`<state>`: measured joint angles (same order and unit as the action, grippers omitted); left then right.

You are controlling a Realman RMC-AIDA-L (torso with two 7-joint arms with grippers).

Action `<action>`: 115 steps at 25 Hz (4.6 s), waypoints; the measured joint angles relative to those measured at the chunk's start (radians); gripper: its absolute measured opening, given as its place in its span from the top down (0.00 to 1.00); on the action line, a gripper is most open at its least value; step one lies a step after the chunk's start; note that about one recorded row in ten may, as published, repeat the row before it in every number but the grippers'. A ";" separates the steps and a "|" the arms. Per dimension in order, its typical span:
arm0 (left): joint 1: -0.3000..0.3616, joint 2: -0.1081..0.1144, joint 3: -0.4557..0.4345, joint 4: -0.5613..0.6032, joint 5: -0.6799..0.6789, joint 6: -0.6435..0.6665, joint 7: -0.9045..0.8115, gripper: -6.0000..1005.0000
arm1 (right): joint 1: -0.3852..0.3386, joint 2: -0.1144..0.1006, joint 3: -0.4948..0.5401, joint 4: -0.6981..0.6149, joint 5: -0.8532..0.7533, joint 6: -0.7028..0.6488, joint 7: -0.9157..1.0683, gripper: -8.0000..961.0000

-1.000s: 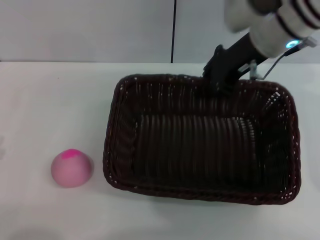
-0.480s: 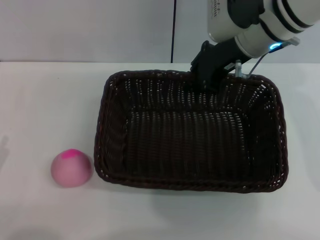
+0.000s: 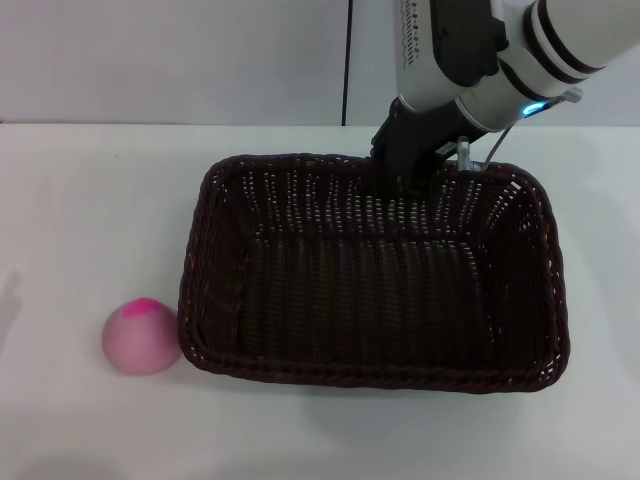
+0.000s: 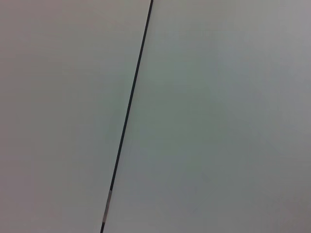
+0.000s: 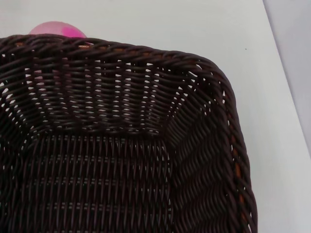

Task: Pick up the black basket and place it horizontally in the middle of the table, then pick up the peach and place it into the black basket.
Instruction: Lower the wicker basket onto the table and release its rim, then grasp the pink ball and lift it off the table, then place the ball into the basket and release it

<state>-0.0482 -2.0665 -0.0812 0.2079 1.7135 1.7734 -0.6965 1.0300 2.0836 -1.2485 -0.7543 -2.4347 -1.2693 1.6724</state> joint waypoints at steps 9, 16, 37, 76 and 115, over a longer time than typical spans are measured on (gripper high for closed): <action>0.005 0.000 0.007 0.000 0.000 0.000 0.000 0.30 | -0.051 0.001 -0.013 -0.073 0.105 -0.002 -0.067 0.76; 0.004 0.001 0.019 -0.001 0.000 -0.002 0.000 0.30 | -0.068 0.000 -0.038 -0.083 0.129 -0.001 -0.079 0.69; 0.009 0.011 0.330 0.409 0.190 0.010 -0.192 0.31 | -0.710 -0.005 0.289 -0.537 0.788 -0.073 -0.081 0.50; -0.152 0.001 0.346 0.265 0.441 -0.162 -0.080 0.23 | -0.910 -0.010 0.415 -0.114 1.317 -0.191 -0.430 0.50; -0.281 0.002 0.171 0.390 0.296 0.035 -0.188 0.87 | -0.866 -0.010 0.454 0.000 1.325 -0.197 -0.479 0.50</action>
<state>-0.3294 -2.0640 0.0897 0.5975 2.0092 1.8083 -0.8840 0.1640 2.0736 -0.7946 -0.7546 -1.1093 -1.4658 1.1934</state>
